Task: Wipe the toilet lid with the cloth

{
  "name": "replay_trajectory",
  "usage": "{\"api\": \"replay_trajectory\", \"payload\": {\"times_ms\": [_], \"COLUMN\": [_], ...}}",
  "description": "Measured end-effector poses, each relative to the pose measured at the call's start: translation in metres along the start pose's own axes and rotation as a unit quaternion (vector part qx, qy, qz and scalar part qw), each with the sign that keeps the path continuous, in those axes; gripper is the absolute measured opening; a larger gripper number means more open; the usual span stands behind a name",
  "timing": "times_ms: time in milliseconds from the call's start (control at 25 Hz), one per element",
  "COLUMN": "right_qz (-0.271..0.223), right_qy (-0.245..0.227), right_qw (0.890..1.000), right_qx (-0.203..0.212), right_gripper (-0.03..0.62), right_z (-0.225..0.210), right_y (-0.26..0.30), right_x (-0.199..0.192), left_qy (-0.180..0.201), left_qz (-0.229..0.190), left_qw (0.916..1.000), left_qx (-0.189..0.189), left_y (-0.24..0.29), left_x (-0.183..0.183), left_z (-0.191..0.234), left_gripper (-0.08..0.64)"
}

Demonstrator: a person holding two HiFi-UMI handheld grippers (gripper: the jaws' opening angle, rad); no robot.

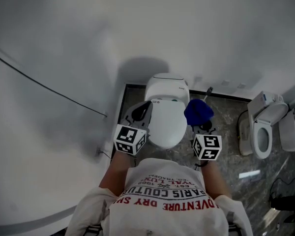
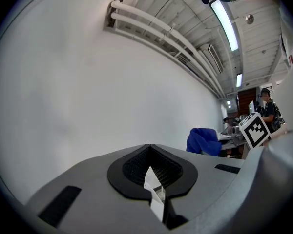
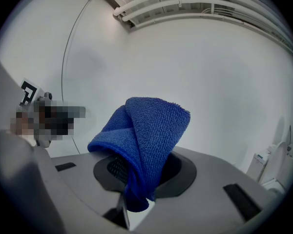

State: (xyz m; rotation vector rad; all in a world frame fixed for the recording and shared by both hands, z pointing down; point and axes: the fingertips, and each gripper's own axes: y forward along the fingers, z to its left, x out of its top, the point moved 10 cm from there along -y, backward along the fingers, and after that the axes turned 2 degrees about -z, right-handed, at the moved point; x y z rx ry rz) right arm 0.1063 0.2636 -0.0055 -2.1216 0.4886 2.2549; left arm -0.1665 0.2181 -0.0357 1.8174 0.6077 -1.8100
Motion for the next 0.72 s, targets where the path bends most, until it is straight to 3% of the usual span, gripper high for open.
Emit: {"api": "replay_trajectory", "payload": {"times_ms": [440, 720], "right_qz": [0.005, 0.006], "right_qy": [-0.004, 0.006], "right_qw": [1.000, 1.000], "right_qx": [0.000, -0.005], "right_gripper": [0.087, 0.087], "right_z": [-0.003, -0.008], "right_y": [-0.002, 0.002], "right_x": [-0.001, -0.008], "left_qy": [-0.008, 0.023], "left_qz": [0.014, 0.019], "left_qw": [0.9998, 0.9995], "left_qx": [0.009, -0.005], "left_y": [0.002, 0.011], "left_x": [-0.003, -0.011], "left_z": [0.001, -0.006], "left_gripper": [0.005, 0.005]}}
